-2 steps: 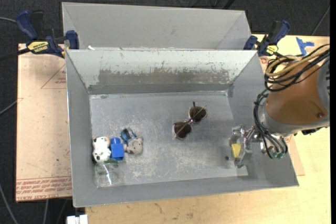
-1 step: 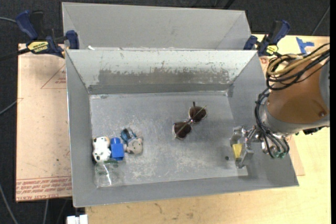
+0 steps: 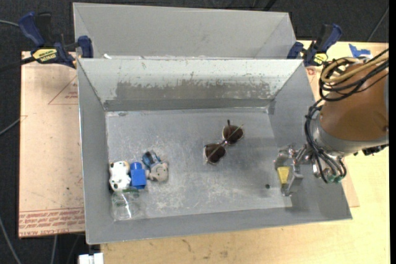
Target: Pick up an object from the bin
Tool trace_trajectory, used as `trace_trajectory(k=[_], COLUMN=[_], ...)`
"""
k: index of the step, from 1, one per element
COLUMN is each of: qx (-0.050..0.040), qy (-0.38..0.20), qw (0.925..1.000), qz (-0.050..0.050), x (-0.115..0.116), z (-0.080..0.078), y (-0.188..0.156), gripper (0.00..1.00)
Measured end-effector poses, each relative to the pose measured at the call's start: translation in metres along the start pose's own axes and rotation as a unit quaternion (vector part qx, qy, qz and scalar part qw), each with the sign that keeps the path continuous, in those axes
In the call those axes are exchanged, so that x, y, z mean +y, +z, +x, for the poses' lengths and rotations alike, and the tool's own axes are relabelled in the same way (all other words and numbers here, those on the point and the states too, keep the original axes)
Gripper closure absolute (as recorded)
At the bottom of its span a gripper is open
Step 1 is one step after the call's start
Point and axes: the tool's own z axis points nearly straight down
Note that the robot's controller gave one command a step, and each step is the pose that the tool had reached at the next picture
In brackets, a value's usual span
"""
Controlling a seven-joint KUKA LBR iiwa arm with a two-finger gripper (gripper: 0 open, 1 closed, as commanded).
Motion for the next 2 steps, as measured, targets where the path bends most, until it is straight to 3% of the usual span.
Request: trace_trajectory(k=[2], qx=[-0.006], qy=[0.0], qw=[1.0], qz=[0.001], x=[0.0], z=[-0.002], y=[-0.037], gripper=[1.0])
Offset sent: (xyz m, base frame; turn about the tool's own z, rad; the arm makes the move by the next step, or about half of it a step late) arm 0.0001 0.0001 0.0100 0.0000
